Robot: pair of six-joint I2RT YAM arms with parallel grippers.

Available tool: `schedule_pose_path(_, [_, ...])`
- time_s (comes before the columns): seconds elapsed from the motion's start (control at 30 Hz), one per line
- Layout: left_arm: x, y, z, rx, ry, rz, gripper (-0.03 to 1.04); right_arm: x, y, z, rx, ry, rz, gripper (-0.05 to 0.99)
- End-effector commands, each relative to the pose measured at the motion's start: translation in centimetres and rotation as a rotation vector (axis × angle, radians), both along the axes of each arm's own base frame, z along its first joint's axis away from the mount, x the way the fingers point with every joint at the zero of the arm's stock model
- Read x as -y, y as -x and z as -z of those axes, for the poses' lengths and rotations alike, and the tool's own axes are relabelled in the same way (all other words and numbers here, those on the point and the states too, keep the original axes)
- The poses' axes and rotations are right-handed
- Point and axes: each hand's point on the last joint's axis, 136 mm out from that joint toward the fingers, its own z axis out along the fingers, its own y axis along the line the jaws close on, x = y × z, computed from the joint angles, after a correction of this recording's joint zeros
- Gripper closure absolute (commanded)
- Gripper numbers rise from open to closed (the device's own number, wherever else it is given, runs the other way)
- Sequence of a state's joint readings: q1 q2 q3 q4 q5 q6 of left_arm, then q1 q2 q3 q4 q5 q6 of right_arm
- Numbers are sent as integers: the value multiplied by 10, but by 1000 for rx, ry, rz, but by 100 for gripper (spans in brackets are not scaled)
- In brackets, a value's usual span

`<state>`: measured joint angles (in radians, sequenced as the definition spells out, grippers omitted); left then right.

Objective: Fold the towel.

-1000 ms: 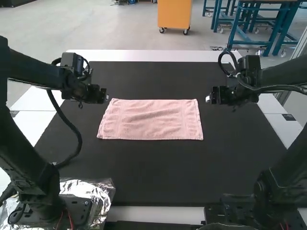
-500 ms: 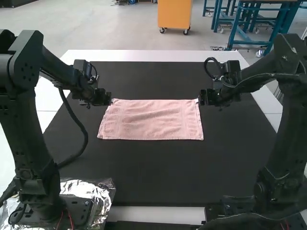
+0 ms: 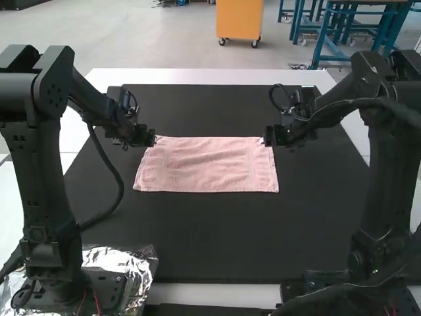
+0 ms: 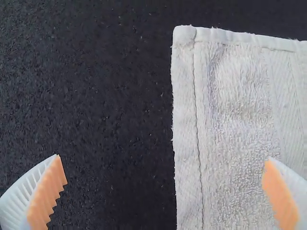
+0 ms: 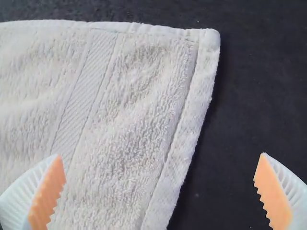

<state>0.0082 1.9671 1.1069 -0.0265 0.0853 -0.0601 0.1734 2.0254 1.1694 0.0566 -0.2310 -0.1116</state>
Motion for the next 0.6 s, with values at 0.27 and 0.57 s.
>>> schedule_pose_path(0.27, [-6,-20,5,16,-60,10,5,-6,-14,16,-6,13,7,3])
schedule_pose_path(0.57, [-10,-17,22,-19,-95,13,5,-5,-20,27,-10,44,10,3])
